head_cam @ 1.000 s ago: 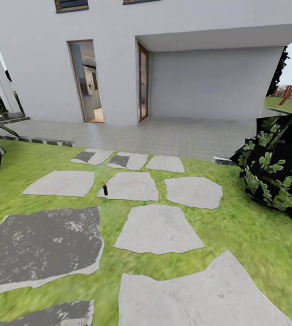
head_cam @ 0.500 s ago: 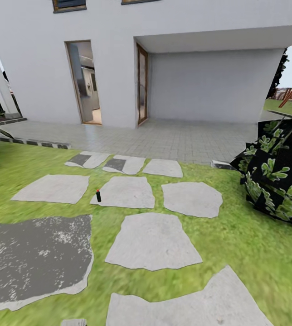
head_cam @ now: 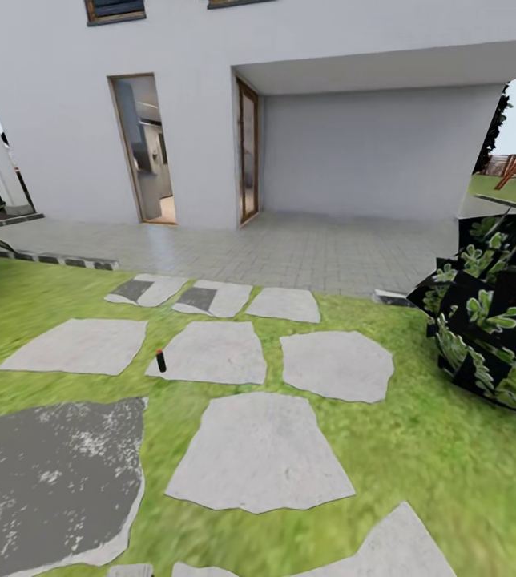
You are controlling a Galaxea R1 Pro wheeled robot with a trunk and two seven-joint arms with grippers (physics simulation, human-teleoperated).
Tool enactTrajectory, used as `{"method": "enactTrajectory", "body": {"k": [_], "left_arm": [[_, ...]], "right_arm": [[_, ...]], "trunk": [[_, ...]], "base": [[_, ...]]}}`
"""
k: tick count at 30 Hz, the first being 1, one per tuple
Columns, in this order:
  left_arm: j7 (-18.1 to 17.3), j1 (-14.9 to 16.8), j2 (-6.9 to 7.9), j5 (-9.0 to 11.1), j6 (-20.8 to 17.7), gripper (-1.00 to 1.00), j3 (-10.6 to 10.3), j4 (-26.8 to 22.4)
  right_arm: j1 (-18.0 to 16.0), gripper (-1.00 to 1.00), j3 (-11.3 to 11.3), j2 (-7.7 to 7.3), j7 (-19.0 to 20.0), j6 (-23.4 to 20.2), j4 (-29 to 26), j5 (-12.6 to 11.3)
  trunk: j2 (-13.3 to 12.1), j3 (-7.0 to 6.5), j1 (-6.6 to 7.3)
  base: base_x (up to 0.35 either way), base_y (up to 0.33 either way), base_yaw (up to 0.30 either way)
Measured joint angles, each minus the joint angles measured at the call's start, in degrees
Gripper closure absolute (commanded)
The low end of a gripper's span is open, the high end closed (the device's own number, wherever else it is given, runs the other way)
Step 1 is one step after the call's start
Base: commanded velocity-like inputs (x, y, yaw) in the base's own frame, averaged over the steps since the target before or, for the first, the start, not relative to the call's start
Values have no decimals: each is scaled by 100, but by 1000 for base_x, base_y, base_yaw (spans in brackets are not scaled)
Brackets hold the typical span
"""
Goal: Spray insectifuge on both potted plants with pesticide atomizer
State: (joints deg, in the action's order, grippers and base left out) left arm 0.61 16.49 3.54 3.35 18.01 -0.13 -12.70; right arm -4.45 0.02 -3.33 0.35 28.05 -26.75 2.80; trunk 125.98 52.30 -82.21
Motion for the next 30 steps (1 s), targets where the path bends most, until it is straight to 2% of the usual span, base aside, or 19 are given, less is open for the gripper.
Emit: {"method": "enactTrajectory", "body": {"k": [12, 21, 30], "left_arm": [[0, 0, 0, 0, 0, -100, 0, 0], [0, -1, -2, 0, 0, -100, 0, -1], [0, 0, 0, 0, 0, -100, 0, 0]], "right_arm": [[1, -100, 7, 0, -1, 0, -2, 0], [-1, -100, 15, 1, 5, 1, -4, 0], [1, -100, 16, 26, 8, 0, -12, 0]], "trunk": [[0, 0, 0], [0, 2, 0], [0, 3, 0]], "base": [[303, -144, 6], [311, -135, 186], [312, -132, 21]]}}
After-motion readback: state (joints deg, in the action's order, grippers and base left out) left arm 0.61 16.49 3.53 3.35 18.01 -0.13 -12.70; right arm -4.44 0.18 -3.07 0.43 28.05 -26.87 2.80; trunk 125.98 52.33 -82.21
